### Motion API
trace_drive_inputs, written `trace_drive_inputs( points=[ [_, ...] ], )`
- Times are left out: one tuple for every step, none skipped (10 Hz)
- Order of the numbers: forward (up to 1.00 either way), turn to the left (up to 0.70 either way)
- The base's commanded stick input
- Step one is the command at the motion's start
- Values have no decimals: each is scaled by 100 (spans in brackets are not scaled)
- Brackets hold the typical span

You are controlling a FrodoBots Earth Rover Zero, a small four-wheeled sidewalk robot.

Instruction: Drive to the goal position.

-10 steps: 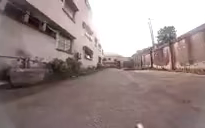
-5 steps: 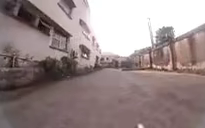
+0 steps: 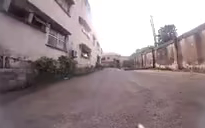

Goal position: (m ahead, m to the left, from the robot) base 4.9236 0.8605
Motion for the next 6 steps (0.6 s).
trace_drive_inputs(
  points=[
    [100,0],
    [100,0],
    [100,0],
    [100,0],
    [100,0],
    [100,0]
  ],
)
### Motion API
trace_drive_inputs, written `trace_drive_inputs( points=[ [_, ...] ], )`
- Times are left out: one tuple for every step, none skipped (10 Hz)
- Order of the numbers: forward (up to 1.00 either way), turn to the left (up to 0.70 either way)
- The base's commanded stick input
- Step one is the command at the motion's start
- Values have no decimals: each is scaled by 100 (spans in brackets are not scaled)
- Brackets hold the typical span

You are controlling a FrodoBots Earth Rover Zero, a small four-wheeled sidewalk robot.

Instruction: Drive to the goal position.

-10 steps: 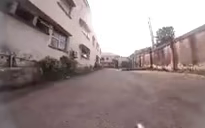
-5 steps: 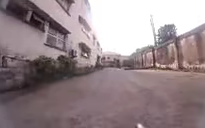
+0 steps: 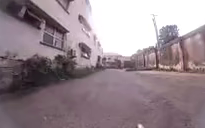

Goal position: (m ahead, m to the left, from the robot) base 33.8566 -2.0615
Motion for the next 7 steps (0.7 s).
trace_drive_inputs(
  points=[
    [100,0],
    [100,0],
    [100,0],
    [100,0],
    [100,0],
    [100,0],
    [100,0]
  ],
)
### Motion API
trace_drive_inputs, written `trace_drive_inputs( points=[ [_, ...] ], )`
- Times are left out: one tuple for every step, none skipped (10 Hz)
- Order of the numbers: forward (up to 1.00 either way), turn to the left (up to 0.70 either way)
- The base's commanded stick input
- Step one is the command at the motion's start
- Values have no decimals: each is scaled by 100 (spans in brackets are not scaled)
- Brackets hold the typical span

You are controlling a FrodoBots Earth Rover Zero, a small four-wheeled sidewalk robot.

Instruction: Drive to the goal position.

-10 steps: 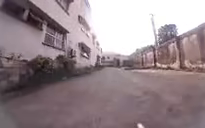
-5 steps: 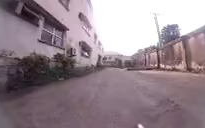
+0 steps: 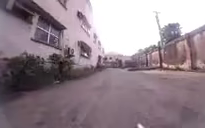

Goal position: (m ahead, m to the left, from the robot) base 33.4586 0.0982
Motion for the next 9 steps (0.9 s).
trace_drive_inputs(
  points=[
    [100,0],
    [100,0],
    [100,0],
    [100,0],
    [100,0],
    [100,0],
    [100,0],
    [100,-8],
    [100,-23]
  ],
)
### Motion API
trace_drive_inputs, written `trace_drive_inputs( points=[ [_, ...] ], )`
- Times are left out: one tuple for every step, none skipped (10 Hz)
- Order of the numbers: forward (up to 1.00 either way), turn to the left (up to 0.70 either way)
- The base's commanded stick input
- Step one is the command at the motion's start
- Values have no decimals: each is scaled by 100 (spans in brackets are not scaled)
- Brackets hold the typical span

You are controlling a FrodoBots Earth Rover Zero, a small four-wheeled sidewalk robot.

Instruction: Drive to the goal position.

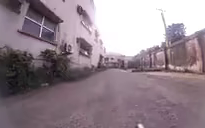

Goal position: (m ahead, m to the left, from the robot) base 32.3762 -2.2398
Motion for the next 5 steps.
trace_drive_inputs(
  points=[
    [100,-22],
    [100,-1],
    [100,0],
    [100,0],
    [100,0]
  ],
)
